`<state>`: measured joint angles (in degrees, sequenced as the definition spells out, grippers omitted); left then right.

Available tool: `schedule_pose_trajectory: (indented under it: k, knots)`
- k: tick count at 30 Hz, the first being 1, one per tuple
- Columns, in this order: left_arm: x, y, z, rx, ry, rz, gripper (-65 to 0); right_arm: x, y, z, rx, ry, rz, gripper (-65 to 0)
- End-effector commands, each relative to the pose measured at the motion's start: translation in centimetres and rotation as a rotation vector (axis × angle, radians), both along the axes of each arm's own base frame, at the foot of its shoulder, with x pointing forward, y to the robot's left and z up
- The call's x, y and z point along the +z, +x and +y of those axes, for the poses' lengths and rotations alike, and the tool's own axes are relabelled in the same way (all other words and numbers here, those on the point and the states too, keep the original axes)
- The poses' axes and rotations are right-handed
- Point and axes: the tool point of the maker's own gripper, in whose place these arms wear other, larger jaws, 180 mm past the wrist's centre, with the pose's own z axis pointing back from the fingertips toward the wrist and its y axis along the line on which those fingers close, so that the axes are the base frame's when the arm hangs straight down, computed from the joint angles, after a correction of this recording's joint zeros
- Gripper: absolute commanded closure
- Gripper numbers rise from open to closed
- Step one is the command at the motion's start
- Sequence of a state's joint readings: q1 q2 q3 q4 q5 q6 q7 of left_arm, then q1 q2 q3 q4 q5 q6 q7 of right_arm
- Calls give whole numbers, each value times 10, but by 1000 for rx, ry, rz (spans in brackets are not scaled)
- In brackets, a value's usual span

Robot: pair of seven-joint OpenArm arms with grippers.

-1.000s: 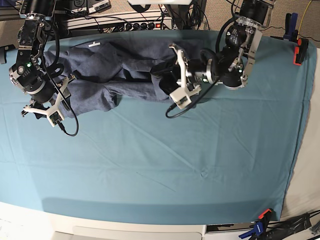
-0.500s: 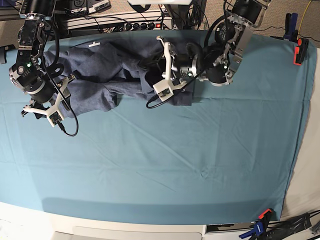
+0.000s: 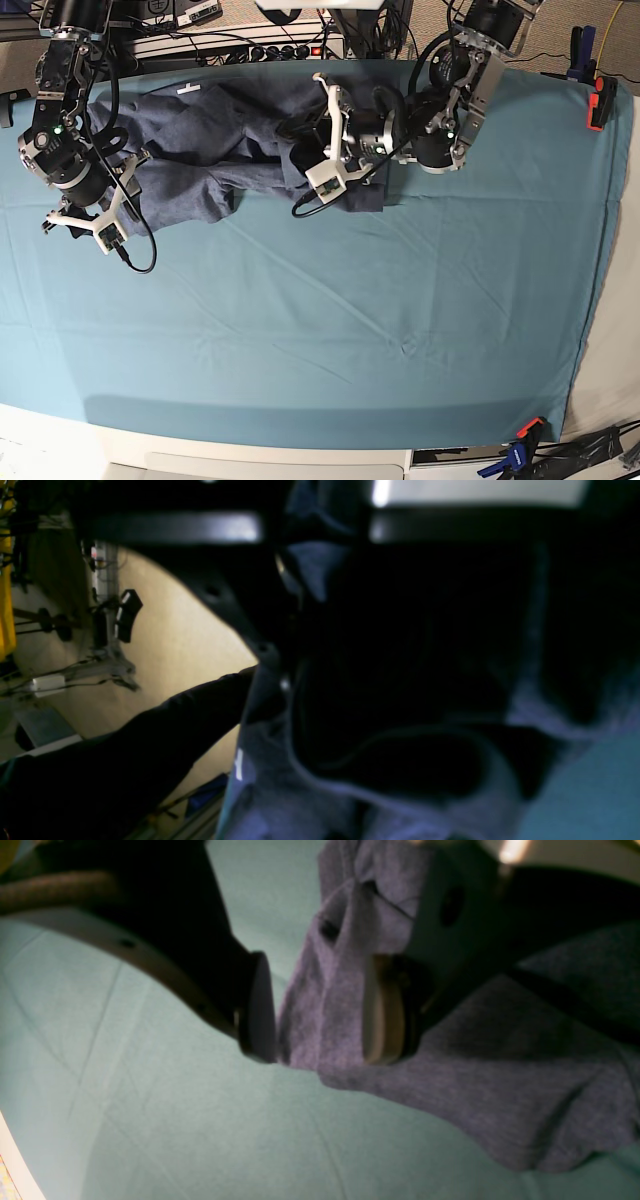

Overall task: Fold the T-shirt properly
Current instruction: 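Lower the folded end onto the shirt middle and open the left gripper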

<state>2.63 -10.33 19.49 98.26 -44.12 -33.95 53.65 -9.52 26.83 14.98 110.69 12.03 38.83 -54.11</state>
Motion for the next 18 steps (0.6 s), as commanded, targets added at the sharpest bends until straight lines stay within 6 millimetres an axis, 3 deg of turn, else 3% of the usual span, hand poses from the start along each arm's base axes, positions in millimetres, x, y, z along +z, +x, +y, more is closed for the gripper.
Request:
schedule_pose_trajectory:
  k: [1,7,11,15,18]
  knots:
    - [16,9,-5,11,-51,-44,0,16,7,-2,9,-10,-51,-295]
    - [14,9,-5,12,-40,-50,-2,16,7,-2,9,-11,-52,-295]
    - [15,9,-5,11,-43,-50,-93,16,7,-2,9,-10,-52,-295]
    - [20,9,-13,11,-70,-49,-291,16,7,-2,9,-10,-52,-295]
    - [27,8,-22,12,-96,-49,-298,16,7,-2,9,-10,-51,-295]
